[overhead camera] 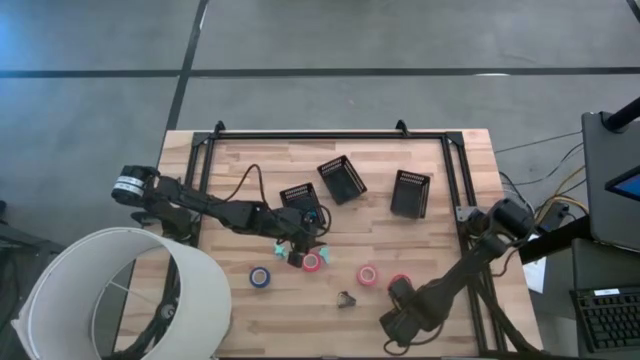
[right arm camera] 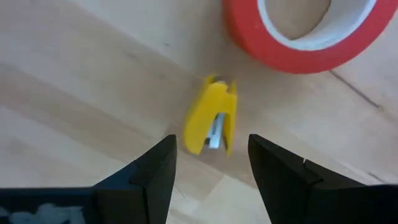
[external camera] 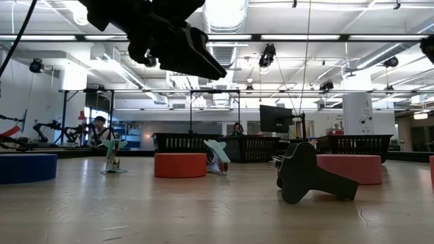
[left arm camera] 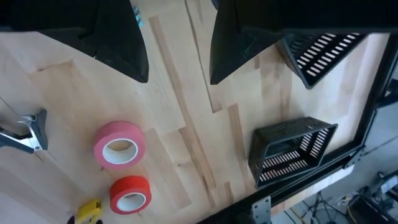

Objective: Pick and place Stapler, Stapler remover, tape
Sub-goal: Put the yellow stapler into the left black basket

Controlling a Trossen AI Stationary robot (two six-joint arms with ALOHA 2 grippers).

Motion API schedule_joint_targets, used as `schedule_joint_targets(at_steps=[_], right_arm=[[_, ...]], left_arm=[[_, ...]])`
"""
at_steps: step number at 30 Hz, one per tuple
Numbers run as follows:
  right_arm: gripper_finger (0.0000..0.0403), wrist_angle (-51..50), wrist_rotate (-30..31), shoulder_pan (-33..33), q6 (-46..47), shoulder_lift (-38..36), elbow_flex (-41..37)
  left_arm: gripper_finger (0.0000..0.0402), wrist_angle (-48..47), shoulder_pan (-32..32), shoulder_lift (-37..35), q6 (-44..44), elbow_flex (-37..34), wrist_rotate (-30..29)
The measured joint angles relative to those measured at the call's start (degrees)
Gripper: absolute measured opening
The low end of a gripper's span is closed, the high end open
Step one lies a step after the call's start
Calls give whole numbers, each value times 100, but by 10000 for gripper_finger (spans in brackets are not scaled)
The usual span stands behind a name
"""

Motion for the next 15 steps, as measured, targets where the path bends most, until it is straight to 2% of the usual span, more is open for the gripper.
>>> schedule_joint_targets(at_steps=[7,15], right_arm=[[194,-19,351,-20,-40,223,-20],[194,-85,413,-20,230,332,-18]], left_arm=[[175,42,7,0,266,17,0],[175,46,7,0,275,17,2]])
